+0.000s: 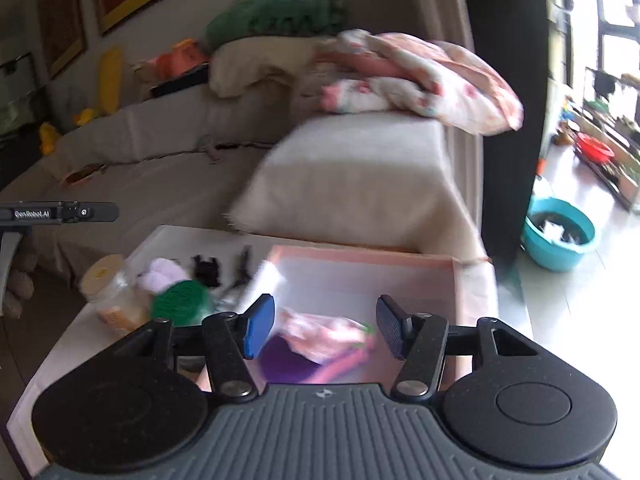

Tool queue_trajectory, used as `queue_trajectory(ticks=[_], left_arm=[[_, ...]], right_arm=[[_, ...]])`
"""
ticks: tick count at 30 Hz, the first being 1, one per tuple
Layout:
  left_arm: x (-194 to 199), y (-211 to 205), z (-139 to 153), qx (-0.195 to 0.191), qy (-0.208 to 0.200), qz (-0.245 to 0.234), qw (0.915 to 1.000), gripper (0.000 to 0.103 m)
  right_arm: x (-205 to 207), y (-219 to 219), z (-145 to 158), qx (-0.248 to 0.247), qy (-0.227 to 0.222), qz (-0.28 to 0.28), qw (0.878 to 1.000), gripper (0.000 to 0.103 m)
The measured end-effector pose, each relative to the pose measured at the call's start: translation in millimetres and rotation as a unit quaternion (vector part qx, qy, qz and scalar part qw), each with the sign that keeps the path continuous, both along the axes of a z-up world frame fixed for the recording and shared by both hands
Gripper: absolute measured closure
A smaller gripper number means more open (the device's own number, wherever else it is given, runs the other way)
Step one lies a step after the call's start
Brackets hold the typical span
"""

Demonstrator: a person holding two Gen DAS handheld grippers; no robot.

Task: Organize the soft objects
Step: 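Carry the pink cloth and star cord into the pink box and release both, then grasp the furry brown keychain with the left tool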

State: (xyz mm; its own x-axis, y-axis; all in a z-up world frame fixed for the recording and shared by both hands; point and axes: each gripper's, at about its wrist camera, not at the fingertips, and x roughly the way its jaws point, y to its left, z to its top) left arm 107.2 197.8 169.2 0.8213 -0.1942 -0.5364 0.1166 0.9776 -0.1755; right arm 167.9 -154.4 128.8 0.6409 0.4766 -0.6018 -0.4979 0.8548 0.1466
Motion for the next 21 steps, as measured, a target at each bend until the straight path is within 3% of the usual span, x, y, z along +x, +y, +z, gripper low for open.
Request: queue_trajectory(ticks=[4,7,10,15,21], left_arm=[[-31.8,34.7,-37.3,0.040,0.018,0.021,0.9988,0.079],[-41.7,37.8,-80.5,0.063,0.035,0.015,0.9973,0.079],[-49.8,37.0,-104.4,0.067,0.033,-0.002,0.9972,0.079],[-49.4,42.6,-116.5,0.043,0.005,-0.028,0.9987,0.080],[-24.0,53.1,-136.9,0.093,0.038,-0.025,0.9946,0.073]], right_arm=[[-3.6,46.5,22.6,0.009,-0.004,0.039,0.999,0.045],[1.9,86.5,40.6,0.028,0.022,0.066,0.997,0.044],[8.6,127.1,51.2,0.029,0.047,0.088,0.995,0.044],[4.2,186.9,53.1,-0.025,0.040,0.125,0.991,0.044],[16.1,232.5,50.7,-0.073,0.073,0.153,0.983,0.044]])
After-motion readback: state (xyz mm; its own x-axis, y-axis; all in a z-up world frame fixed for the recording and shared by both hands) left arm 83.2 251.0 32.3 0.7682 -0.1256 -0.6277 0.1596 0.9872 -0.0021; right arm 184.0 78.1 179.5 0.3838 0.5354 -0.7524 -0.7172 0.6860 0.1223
